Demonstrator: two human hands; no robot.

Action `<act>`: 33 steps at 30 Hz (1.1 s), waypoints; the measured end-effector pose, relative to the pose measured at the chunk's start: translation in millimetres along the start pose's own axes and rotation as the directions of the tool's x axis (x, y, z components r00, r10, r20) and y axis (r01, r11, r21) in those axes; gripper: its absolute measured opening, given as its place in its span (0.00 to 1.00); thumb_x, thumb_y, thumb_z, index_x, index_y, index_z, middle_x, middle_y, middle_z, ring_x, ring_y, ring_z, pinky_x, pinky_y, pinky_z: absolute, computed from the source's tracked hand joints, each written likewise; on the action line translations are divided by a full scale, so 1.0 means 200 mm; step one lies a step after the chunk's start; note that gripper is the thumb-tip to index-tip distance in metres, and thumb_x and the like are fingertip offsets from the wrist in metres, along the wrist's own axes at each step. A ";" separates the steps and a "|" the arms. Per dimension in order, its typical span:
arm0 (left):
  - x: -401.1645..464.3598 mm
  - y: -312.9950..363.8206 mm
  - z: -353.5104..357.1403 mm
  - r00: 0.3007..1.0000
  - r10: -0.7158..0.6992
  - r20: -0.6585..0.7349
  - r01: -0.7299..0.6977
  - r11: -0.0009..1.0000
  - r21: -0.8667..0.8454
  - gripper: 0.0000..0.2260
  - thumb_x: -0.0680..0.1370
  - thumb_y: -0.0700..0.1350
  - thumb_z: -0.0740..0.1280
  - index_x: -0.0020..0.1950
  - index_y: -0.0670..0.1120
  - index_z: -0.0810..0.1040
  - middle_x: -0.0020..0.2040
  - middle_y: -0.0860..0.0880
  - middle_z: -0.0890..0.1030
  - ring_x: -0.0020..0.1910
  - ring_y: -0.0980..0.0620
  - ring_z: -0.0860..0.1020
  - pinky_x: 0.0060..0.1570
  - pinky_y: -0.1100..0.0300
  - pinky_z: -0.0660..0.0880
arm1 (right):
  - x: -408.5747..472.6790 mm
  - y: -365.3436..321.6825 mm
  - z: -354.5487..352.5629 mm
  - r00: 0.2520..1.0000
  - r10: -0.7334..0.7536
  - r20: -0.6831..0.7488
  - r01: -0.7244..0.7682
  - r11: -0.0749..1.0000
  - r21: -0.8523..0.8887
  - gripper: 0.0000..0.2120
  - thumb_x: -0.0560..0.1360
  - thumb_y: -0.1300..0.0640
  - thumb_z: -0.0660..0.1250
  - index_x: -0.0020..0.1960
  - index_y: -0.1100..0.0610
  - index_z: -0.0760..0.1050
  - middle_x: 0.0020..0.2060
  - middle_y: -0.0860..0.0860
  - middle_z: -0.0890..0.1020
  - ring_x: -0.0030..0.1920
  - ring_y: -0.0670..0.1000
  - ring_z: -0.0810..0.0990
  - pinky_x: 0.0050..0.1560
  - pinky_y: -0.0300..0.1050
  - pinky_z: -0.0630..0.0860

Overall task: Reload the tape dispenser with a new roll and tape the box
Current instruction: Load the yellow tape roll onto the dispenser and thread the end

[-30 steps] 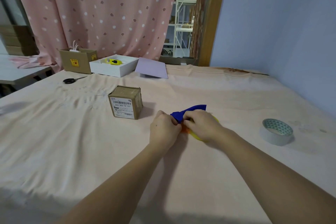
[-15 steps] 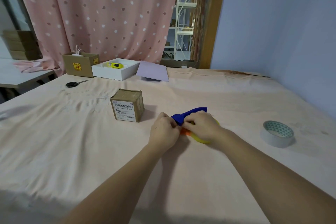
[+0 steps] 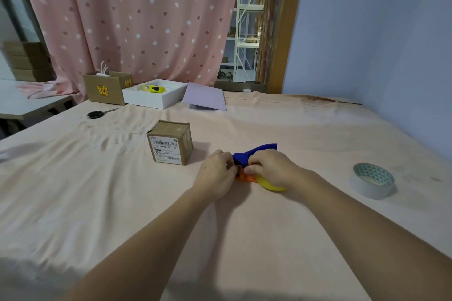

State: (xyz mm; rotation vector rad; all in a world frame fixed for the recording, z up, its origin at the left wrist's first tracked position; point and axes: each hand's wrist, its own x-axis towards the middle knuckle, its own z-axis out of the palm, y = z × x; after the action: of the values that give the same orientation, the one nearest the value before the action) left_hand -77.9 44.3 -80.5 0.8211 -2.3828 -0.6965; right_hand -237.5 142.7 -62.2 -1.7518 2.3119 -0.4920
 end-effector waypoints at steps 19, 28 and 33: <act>-0.01 -0.09 -0.07 0.982 0.086 0.167 -0.068 0.991 -0.111 0.03 0.81 0.48 0.67 0.47 0.54 0.76 0.41 0.60 0.82 0.38 0.65 0.79 0.38 0.60 0.70 | -0.03 0.06 0.00 0.998 -0.019 -0.054 0.011 0.991 -0.136 0.08 0.72 0.48 0.63 0.37 0.50 0.76 0.39 0.47 0.80 0.42 0.52 0.77 0.45 0.58 0.77; -0.02 -0.10 -0.07 0.977 0.139 0.161 -0.131 0.989 -0.064 0.04 0.80 0.44 0.66 0.50 0.49 0.82 0.50 0.53 0.83 0.49 0.55 0.79 0.46 0.64 0.71 | -0.04 0.06 0.00 0.999 -0.019 -0.031 0.015 0.992 -0.129 0.08 0.72 0.47 0.68 0.41 0.51 0.80 0.41 0.48 0.82 0.46 0.53 0.78 0.47 0.58 0.77; -0.01 -0.12 -0.10 0.971 0.139 0.195 -0.127 0.989 -0.074 0.04 0.81 0.44 0.66 0.50 0.47 0.80 0.45 0.53 0.83 0.41 0.59 0.77 0.37 0.69 0.68 | -0.05 0.05 0.00 0.999 -0.036 0.002 0.036 0.993 -0.108 0.08 0.73 0.52 0.72 0.49 0.55 0.81 0.48 0.50 0.81 0.52 0.54 0.77 0.53 0.54 0.74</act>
State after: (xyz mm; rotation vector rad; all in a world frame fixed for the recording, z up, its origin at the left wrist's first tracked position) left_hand -54.7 23.8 -81.0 0.5828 -2.5530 -0.8259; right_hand -244.3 154.9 -66.2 -1.8452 2.3518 -0.3793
